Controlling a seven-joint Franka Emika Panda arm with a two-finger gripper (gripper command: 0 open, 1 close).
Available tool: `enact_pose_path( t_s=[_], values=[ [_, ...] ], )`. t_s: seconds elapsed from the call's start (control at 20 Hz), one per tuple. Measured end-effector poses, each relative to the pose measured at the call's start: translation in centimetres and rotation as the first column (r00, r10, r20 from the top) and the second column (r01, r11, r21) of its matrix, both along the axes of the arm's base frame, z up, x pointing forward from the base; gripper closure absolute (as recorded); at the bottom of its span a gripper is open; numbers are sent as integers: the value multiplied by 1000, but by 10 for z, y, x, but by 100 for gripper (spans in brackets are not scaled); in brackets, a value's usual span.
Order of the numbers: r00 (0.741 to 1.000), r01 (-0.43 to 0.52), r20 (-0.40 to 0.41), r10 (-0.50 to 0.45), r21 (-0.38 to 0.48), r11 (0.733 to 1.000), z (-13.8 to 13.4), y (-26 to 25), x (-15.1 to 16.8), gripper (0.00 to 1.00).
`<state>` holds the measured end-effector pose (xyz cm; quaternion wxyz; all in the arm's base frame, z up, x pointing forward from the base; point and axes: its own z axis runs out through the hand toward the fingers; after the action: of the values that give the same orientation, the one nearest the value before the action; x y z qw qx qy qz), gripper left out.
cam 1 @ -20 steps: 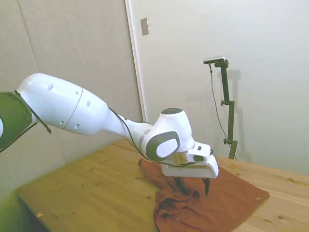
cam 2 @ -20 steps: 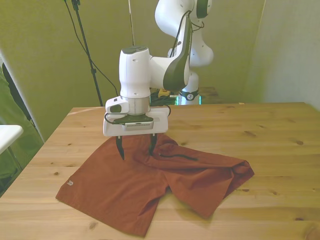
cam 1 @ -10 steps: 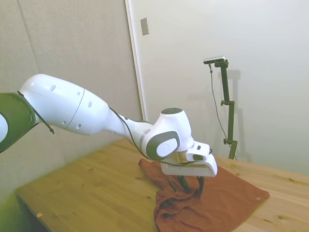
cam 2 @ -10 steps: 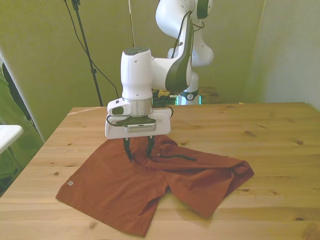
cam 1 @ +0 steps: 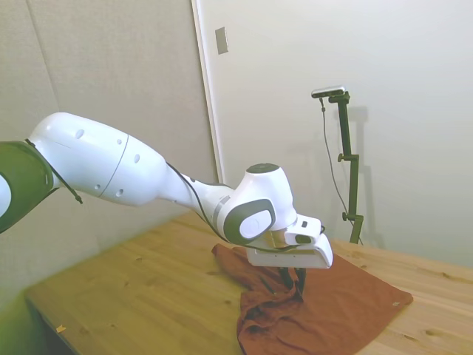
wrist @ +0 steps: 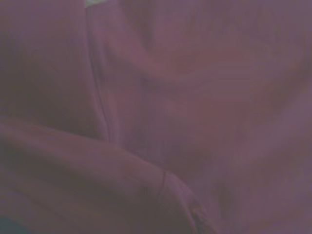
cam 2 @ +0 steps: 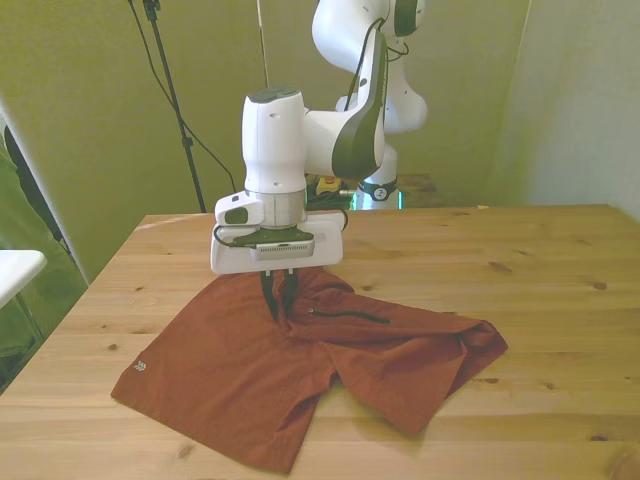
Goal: Unfold the shorts
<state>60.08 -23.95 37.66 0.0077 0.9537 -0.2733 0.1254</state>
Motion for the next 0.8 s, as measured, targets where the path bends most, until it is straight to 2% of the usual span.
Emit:
enact_pose_path(
  t_s=[0.2,0.45,0.65,0.8],
  values=[
    [995,-98,18,99,-29,995,27,47,-20,100],
    [954,-300,-10,300,-94,949,47,154,-74,100],
    [908,-418,-49,415,-104,902,38,220,-138,100],
    [884,-467,-85,460,-107,878,20,244,-190,100]
  ],
)
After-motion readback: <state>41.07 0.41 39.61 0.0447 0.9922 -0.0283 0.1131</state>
